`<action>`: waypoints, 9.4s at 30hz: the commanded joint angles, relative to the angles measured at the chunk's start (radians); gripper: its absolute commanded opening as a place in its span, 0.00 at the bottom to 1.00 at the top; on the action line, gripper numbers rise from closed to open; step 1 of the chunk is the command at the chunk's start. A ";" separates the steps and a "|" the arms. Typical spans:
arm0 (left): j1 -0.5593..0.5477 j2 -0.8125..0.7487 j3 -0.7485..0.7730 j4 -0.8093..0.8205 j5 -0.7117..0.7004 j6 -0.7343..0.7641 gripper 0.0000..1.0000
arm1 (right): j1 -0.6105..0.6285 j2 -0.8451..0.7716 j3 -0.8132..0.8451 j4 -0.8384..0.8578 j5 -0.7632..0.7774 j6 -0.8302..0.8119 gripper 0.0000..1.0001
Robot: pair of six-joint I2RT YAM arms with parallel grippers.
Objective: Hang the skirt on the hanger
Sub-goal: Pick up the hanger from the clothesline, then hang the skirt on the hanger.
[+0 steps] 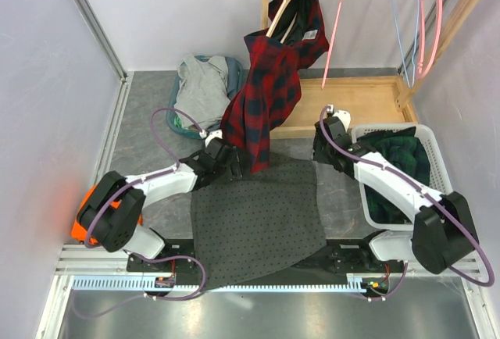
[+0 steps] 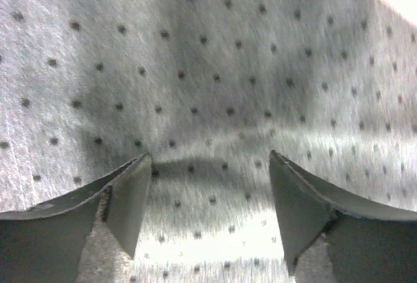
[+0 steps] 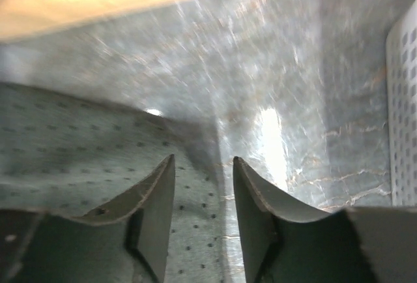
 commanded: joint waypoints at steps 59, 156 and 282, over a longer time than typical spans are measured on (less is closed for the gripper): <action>0.004 -0.629 0.148 -0.470 0.161 0.185 0.90 | -0.119 -0.045 0.815 0.053 -0.031 -0.270 0.00; -0.391 -0.049 0.460 -0.042 -0.016 0.115 0.02 | -0.079 -0.713 0.048 -0.392 -0.244 -0.041 0.50; -0.583 0.348 -0.107 0.840 -0.062 -0.347 0.02 | 0.344 -0.119 0.063 -0.336 -0.147 0.305 0.00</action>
